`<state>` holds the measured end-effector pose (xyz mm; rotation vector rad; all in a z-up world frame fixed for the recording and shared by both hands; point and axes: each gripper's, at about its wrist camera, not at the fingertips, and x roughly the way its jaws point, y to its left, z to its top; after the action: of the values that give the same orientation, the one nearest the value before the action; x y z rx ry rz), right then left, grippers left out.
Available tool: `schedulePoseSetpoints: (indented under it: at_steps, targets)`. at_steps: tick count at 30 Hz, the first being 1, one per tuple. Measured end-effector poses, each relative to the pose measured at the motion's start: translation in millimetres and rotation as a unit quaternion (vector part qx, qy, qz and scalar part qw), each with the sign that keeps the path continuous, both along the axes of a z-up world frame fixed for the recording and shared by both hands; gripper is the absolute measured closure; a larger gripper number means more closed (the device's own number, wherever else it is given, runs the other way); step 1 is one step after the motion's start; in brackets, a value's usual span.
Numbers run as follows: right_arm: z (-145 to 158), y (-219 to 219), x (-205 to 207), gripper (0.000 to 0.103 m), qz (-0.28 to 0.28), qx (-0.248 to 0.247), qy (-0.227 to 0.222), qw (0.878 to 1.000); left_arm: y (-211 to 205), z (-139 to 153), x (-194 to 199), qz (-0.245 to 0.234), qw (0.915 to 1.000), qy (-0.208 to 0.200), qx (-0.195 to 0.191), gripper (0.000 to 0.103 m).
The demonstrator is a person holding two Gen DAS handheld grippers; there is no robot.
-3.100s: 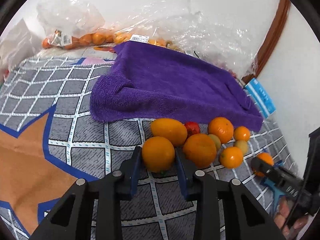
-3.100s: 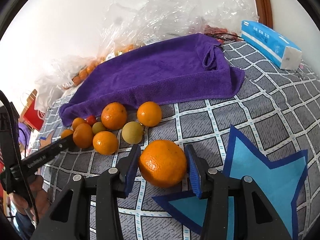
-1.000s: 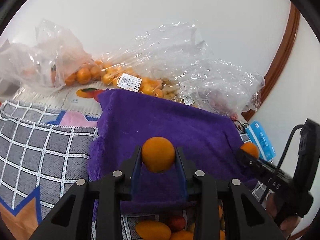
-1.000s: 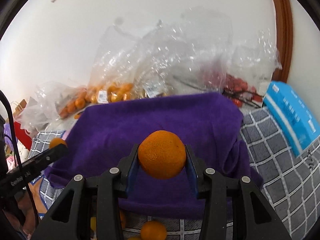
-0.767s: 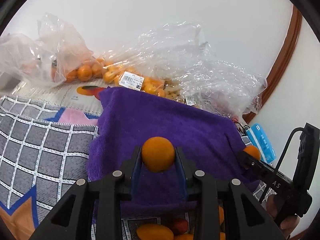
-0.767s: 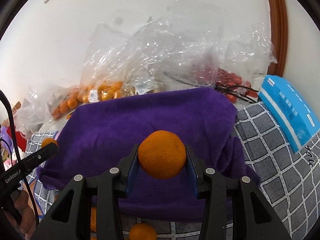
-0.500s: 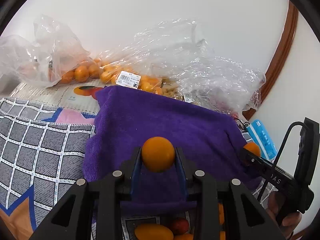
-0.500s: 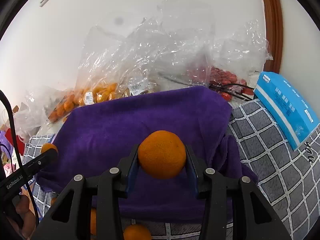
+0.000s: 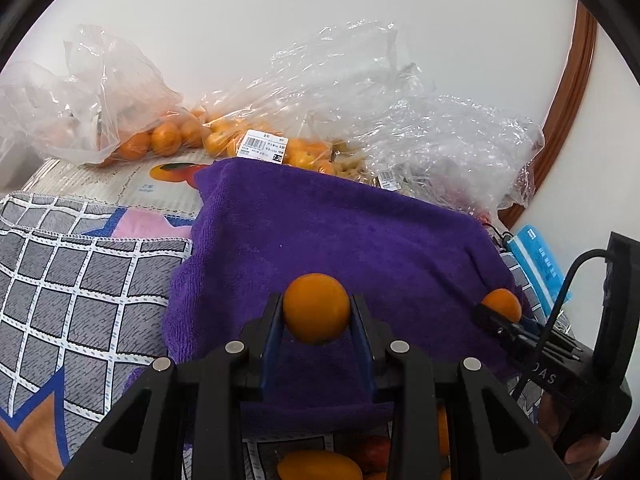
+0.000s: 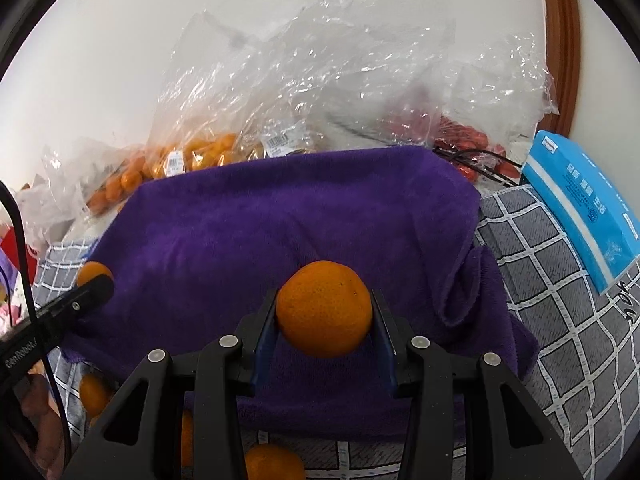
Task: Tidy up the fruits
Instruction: 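Lower both oranges onto the purple towel and open both tools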
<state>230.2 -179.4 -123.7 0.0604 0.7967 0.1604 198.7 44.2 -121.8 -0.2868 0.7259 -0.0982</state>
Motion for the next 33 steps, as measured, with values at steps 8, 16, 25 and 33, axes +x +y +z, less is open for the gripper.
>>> schedulePoseSetpoints:
  at_steps: [8,16,25,33]
  targets:
    - [-4,2,3,0.06,0.002,-0.001,0.01,1.0,-5,-1,-1,-0.004,0.9999,-0.001,0.012,0.072]
    - [-7,0,5,0.059,-0.003,-0.003,0.018,1.0,-9,-3,-1,-0.01,0.9997,-0.002,0.02,0.072]
    - [-2,0,0,0.059,-0.005,-0.008,0.0,1.0,-11,-4,0,-0.013,0.9996,-0.001,0.023,0.072]
    - [5,-2,-5,0.054,-0.003,0.001,-0.015,1.0,-10,-4,0,-0.013,0.9997,-0.001,0.022,0.072]
